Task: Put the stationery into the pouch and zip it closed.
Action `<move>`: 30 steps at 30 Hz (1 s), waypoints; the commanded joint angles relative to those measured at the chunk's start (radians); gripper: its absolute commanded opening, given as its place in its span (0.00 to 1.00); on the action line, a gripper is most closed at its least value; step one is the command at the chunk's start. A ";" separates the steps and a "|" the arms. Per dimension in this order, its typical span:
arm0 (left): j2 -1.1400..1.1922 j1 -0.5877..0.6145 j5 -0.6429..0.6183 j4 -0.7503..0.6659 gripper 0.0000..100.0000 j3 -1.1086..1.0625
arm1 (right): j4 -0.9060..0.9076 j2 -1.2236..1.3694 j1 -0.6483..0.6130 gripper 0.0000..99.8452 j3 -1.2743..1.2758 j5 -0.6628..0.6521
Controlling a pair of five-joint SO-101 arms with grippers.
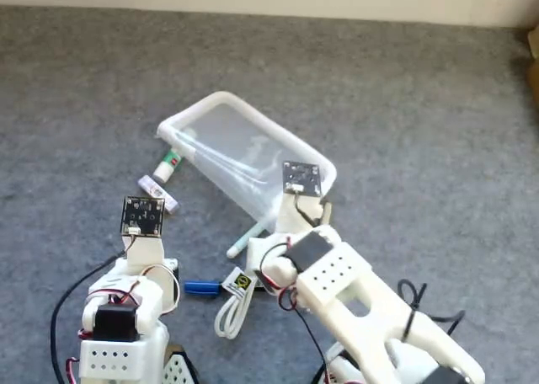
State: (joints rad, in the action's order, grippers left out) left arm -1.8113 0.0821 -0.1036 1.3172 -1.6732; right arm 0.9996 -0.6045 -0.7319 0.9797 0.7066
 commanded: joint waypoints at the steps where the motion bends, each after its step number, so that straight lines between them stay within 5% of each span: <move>1: -0.013 -0.012 -0.005 0.009 0.01 -0.022 | -0.076 0.048 -0.012 0.22 -0.064 0.054; 16: -0.013 -0.012 -0.005 0.009 0.01 -0.022 | -0.166 0.191 -0.007 0.22 -0.064 0.152; 23: -0.013 -0.012 -0.005 0.009 0.01 -0.022 | -0.166 0.200 0.007 0.03 -0.064 0.143; 30: -0.013 -0.012 -0.005 0.009 0.01 -0.022 | -0.162 0.160 0.039 0.02 -0.064 0.086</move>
State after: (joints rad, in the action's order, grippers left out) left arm -1.8113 0.0821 -0.1036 1.3172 -1.6732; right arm 0.8447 -0.3928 -0.7135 0.9751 0.8462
